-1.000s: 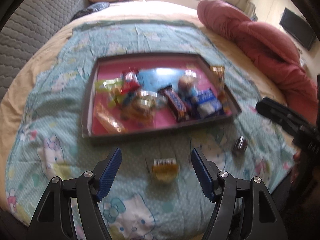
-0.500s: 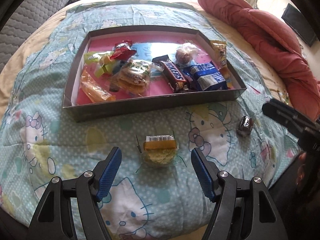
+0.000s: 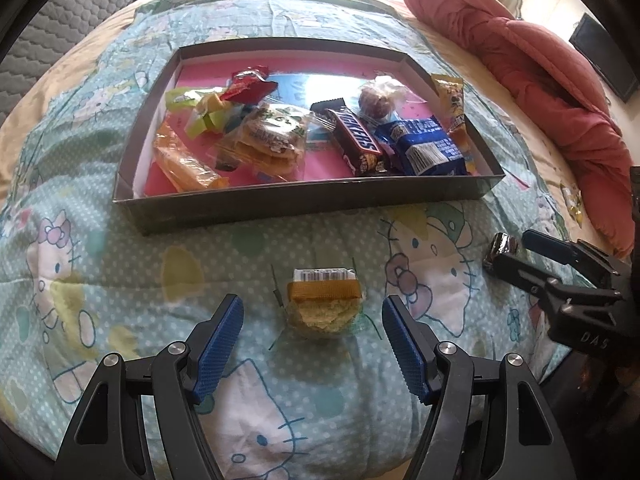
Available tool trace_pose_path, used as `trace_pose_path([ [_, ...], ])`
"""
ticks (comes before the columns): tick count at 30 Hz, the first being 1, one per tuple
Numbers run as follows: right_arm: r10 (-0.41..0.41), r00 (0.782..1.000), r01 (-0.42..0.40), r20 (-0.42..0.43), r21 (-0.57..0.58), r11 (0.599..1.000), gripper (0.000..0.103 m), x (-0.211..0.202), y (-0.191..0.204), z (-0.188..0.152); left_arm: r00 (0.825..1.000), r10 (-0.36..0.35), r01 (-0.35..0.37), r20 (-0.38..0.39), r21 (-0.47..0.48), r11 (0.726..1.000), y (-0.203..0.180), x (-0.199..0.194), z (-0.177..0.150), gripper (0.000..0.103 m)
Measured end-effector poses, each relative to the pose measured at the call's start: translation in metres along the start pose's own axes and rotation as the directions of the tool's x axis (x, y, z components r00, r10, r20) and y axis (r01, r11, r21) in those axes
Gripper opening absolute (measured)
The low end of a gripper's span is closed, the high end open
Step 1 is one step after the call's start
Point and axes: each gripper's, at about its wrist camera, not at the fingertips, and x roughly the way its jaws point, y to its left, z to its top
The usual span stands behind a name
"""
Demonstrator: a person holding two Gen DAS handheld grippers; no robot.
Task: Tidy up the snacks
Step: 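Grasp the small cake with the left tool while the right tool grasps the brown chocolate, then carry the cake over the tray with the left tool while the right tool carries the chocolate there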
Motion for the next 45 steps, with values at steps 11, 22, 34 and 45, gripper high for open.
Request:
trace_pose_path([
  [11,-0.053,0.998,0.050,-0.027,-0.108,0.993,0.058,0.017,0.016,0.000,1.000,-0.006,0.006,0.000,-0.010,1.000,0.000,0.008,-0.003,0.073],
  [22,-0.097,0.995,0.092,-0.031,-0.125,0.988,0.039,0.021,0.015,0.000,1.000,-0.013,0.013,0.005,0.023,1.000,-0.007,0.009,-0.004,0.056],
  [34,0.002,1.000,-0.002,-0.013,-0.050,0.999,0.038,0.011,0.007,0.003,0.999,-0.050,0.050,0.015,0.047,0.998,-0.013,0.006,-0.004,0.048],
  [45,0.089,0.992,-0.085,0.093,-0.053,0.995,0.038,-0.013,0.012,0.011,0.994,-0.059,0.055,0.091,0.041,0.998,-0.012,-0.023,0.002,0.048],
])
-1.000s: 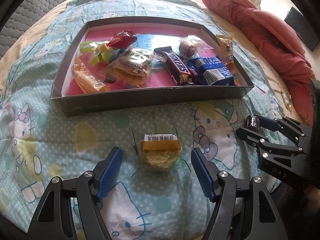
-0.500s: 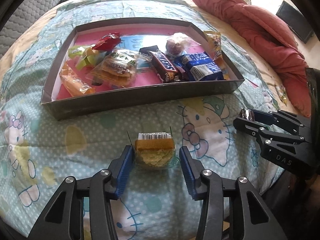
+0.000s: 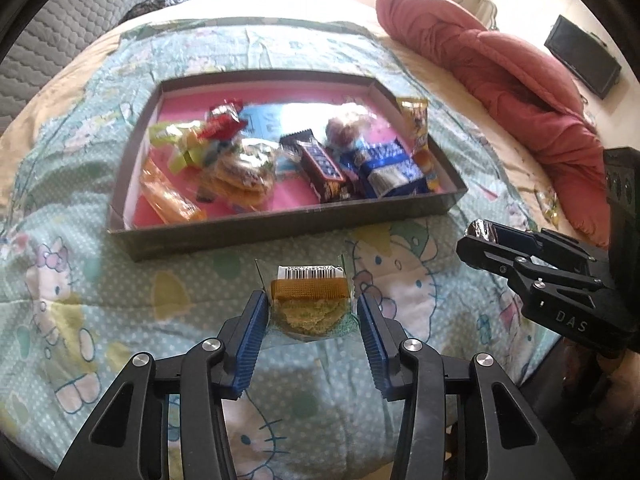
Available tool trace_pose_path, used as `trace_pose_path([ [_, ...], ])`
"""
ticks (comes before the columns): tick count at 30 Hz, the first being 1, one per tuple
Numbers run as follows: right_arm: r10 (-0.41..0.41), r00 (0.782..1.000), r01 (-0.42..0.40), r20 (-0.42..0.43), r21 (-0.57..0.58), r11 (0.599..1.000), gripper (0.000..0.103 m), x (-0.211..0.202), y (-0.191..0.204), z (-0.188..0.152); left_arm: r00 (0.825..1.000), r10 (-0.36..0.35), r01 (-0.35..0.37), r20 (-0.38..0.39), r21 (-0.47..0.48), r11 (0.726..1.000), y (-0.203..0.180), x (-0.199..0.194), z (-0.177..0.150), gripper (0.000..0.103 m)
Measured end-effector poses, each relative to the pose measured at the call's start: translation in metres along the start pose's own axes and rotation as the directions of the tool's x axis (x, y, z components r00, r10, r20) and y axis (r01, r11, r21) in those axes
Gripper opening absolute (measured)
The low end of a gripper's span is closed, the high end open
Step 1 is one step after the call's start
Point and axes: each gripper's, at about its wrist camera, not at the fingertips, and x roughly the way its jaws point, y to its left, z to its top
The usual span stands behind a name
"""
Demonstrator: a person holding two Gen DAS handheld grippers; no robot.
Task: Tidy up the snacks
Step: 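Carry the cake over the tray with the left tool while the right tool carries the chocolate there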
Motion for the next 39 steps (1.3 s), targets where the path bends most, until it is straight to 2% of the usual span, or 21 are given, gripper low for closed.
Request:
trace_pose_path([
  [10,0.059,0.993,-0.059,0.104,-0.002,0.998,0.038,-0.019,0.002,0.011,0.998,0.033,-0.032,0.057,-0.016,0.999,0.005,-0.019,0.011,0.048],
  [18,0.096,0.985,-0.096,0.142,-0.011,0.995,0.038,-0.023,0.002,0.019,0.992,0.070,-0.068,0.101,-0.019,0.997,0.006,-0.031,0.025,0.048],
  [32,0.126,0.960,-0.120,0.250,-0.041,0.992,0.038,-0.039,0.003,0.039,0.986,0.100,-0.094,0.132,-0.050,0.994,0.009,-0.033,0.046,0.048],
  [39,0.132,0.951,-0.133,0.280,-0.017,0.991,0.038,-0.042,-0.006,0.049,0.984,0.102,-0.095,0.143,-0.057,0.994,0.008,-0.030,0.057,0.048],
])
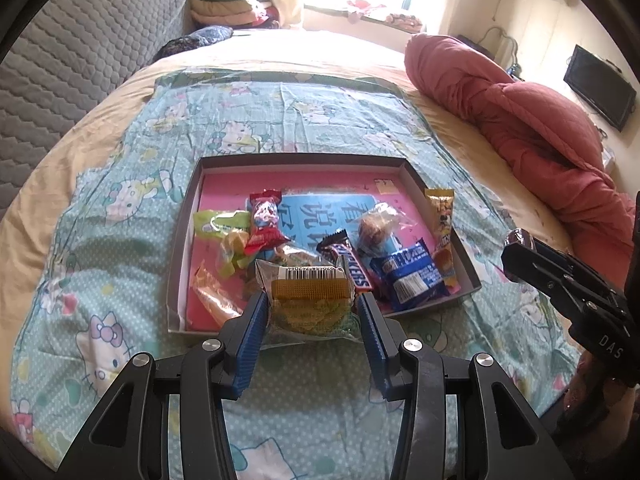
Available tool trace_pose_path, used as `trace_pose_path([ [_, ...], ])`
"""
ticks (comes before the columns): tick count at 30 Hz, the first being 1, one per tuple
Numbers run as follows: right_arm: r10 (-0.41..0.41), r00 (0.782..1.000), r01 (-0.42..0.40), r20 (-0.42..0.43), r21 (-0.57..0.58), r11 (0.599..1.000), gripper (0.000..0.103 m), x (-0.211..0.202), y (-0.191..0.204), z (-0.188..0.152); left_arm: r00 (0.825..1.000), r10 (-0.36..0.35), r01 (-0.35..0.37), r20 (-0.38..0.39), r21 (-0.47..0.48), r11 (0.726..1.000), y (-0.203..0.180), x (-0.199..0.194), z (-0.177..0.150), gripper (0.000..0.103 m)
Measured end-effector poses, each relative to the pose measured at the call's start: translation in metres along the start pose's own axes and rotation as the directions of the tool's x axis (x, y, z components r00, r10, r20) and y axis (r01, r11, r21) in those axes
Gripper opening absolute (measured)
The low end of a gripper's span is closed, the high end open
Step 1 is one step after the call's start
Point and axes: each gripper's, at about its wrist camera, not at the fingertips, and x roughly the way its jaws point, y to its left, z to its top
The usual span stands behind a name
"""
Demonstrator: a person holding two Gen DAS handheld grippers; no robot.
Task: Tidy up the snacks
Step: 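Carry the cake over the tray with the left tool while the right tool carries the chocolate there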
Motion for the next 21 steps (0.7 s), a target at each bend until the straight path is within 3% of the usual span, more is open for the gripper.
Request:
trace_pose_path([
  [9,-0.001,1.000,0.000,0.013,0.059,0.998,0.038,0.004,-0.019,0.009,1.000,-0.002,0.002,0.007,-0.003,1.000,-0.004,0.013,0.012,0.048],
  [21,-0.036,0.999,0.036,0.003,0.053,0.998,0.038,0.016,-0.026,0.015,1.000,0.005,-0.004,-0.031,0.007,1.000,-0.011,0.045,0.014,0.048],
])
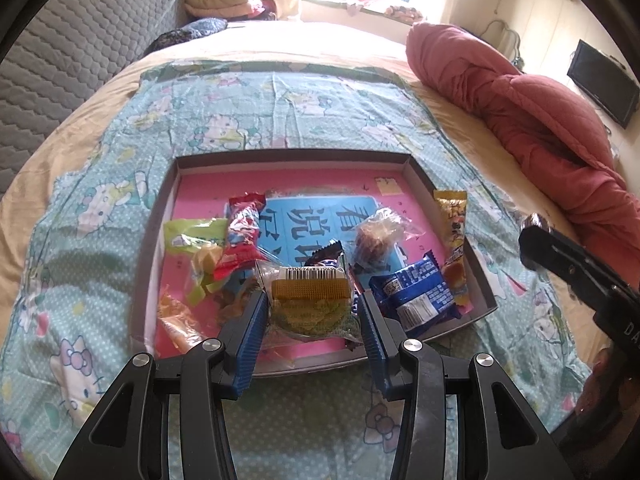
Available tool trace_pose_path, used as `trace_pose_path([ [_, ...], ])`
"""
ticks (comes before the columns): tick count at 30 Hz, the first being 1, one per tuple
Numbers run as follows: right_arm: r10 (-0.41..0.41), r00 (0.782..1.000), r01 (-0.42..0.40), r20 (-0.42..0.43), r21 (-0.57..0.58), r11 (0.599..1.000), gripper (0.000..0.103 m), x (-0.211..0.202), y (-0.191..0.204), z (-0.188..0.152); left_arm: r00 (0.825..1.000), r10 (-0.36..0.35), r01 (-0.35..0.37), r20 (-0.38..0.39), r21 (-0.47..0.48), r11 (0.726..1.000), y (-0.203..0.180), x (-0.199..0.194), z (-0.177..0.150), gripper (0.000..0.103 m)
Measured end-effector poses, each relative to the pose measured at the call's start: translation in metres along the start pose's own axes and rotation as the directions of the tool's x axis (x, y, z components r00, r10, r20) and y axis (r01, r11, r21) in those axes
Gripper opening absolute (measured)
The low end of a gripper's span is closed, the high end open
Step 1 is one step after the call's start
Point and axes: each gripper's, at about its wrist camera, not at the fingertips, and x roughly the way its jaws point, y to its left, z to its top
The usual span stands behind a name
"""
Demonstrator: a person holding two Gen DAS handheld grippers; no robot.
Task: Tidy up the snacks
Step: 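Carry the cake over the tray with the left tool while the right tool carries the chocolate there, then lower and release the cake into the tray while the right tool releases the chocolate there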
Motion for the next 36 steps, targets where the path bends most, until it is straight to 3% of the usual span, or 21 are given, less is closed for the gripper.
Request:
trace_pose_path([
  [11,-0.048,0.989,0.055,-0.139,0.046,0.997,0.038,0.036,-0.017,-0.012,0.999,-0.001,0.002,-0.046,0.019,1.000,-0.007,0.024,-0.004,0.048],
  [23,-0.066,0.986,0.069,-0.154,0.013,0.998,0.038,0.044,-0.014,-0.014,0.998,0.001,0.000,-0.057,0.014,1.000,-0.004,0.030,-0.005,0.048],
  [36,-0.028,0.987,0.041,-0.156,0.079,0.996,0.038,0.041,-0.021,-0.013,0.998,-0.006,0.007,-0.057,0.016,1.000,-0.004,0.032,-0.003,0.049],
])
